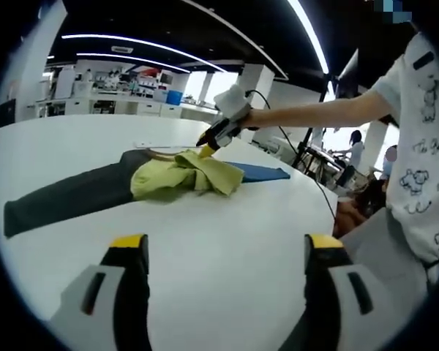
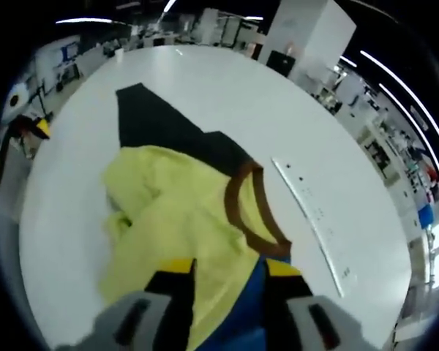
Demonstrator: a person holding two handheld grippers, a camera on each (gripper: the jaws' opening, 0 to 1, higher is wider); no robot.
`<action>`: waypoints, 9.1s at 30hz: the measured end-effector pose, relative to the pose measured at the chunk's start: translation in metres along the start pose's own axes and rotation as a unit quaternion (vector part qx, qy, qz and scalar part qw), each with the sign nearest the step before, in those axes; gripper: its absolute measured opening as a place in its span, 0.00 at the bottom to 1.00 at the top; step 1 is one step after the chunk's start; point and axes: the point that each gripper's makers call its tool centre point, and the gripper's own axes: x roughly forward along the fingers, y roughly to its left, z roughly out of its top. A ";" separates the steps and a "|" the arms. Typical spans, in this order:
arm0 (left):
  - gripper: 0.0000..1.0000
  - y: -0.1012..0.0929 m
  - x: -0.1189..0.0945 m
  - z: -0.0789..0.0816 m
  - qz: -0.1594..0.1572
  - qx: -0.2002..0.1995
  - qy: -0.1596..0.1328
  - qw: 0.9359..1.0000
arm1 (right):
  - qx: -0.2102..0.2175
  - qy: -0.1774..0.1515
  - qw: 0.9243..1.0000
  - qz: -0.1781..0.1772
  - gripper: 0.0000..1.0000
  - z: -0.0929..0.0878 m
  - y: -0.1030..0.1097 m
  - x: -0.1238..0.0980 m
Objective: Fold the garment on the visible template until the final outline fits inside the template.
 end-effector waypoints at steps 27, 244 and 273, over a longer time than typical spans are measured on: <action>0.85 -0.017 0.013 0.009 -0.024 0.013 -0.003 1.000 | -0.017 -0.023 0.999 -0.015 0.73 -0.018 0.026 -0.027; 0.00 0.047 -0.058 -0.107 0.143 -0.088 0.241 0.956 | 0.089 -0.027 0.991 0.100 0.00 -0.189 0.283 -0.139; 0.88 0.031 -0.045 -0.072 0.100 -0.029 0.155 0.982 | 0.156 -0.114 0.980 0.043 0.83 -0.165 0.248 -0.147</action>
